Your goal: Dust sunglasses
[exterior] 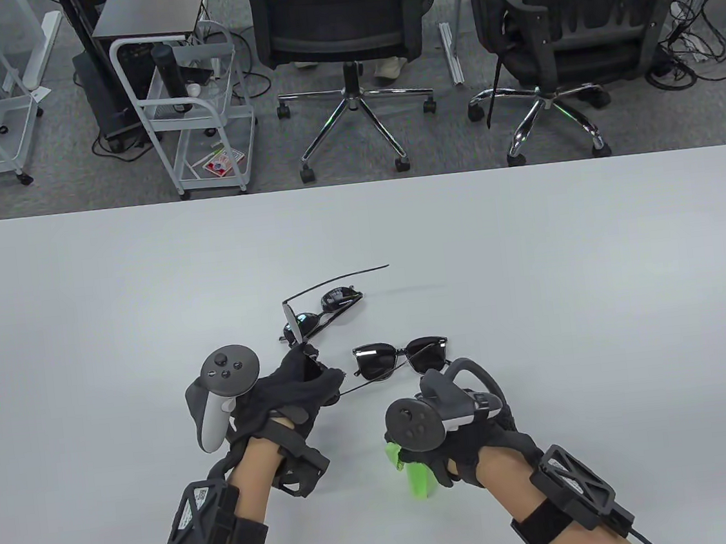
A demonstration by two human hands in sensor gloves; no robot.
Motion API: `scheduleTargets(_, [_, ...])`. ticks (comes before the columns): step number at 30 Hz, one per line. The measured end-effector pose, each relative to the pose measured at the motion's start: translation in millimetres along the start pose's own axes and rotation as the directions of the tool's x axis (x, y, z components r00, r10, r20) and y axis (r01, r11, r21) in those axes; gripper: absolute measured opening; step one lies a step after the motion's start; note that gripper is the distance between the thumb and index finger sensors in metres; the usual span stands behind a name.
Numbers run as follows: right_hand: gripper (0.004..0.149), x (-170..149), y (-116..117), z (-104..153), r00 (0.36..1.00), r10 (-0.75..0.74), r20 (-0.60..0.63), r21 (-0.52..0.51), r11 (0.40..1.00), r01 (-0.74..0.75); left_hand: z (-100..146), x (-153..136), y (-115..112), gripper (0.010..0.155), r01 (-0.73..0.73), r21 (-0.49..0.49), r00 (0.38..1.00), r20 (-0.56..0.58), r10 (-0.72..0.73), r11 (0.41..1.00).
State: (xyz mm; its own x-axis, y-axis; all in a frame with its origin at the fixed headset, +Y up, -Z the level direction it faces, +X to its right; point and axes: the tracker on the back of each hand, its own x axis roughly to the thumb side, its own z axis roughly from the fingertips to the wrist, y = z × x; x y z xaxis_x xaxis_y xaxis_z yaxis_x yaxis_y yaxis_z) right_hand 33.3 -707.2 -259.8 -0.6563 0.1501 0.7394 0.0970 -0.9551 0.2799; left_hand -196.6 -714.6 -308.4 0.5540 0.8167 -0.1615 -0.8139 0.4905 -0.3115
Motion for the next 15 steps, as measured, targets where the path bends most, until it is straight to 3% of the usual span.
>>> scheduleTargets(4, [0.059,3,8,-6,1.000,0.016,0.014,0.079,0.997,-0.017,0,1,-2,0.095,-0.003,-0.005,1.000,0.008,0.004,1.000])
scheduleTargets(7, [0.064,-1,-2,-1,0.999,-0.028,0.015,0.024,0.999,0.028,1,3,-1,0.095,-0.028,0.007,0.999,0.027,0.027,1.000])
scheduleTargets(11, [0.055,-19,-21,15,0.992,-0.112,-0.054,-0.223,0.970,0.098,6,9,0,0.096,-0.082,0.033,0.994,0.082,0.079,0.996])
scheduleTargets(15, [0.048,-42,-30,31,0.966,-0.207,-0.155,-0.435,0.892,0.121,10,16,-5,0.096,-0.112,0.022,0.985,0.138,0.108,0.993])
